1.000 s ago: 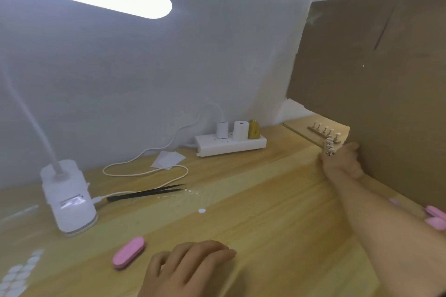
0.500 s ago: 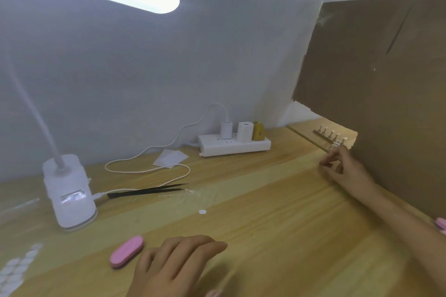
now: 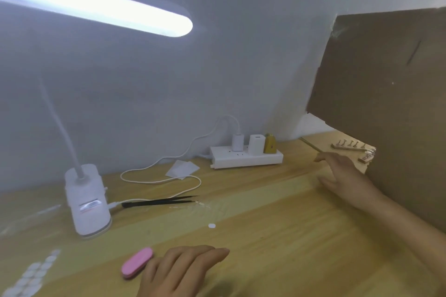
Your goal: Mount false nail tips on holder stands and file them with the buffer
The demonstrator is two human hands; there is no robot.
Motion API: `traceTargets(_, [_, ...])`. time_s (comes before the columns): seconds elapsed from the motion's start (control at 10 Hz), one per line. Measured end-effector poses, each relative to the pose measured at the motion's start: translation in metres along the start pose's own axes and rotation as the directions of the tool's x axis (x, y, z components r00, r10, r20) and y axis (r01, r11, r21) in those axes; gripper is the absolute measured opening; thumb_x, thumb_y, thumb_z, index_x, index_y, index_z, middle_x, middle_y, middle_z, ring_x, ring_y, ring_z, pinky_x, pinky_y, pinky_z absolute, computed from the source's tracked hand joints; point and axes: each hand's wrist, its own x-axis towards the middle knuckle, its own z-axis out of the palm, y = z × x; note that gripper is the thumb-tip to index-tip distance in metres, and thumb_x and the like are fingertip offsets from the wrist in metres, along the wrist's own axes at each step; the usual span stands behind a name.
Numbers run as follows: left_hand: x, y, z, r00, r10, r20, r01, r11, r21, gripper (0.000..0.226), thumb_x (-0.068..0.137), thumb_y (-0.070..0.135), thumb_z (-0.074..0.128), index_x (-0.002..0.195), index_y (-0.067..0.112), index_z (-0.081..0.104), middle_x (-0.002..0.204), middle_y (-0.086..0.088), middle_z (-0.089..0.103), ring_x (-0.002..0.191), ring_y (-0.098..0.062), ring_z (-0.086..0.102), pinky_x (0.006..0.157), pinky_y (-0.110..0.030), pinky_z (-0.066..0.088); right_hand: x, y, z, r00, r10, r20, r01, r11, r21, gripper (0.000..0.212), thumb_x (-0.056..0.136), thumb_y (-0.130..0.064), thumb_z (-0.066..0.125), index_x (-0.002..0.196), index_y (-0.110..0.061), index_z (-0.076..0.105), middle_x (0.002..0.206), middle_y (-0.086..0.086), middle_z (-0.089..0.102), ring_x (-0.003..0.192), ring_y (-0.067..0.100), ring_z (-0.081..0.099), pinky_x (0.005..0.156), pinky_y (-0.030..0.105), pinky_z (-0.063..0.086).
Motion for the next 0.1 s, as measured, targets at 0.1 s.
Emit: traceTargets(0.1, [0.0028,0.0017,-0.0035,0.998,0.065,0.025,-0.065,0.998,0.018,0.024,0.075,0.048,0.053,0.094,0.048,0.068,0.092,0.031,0.064,0.087,0.006,0.052,0.071,-0.026,0.034,-0.0057,-0.0571,-0.0194,0.987,-0.139,-0.082,0.154,0.961,0.229,0.043,0.092,-0.017,0.066,0.111,-0.052,0.049,0.119,-0.023,0.061,0.117,0.005,0.056,0.092,0.032,0.048])
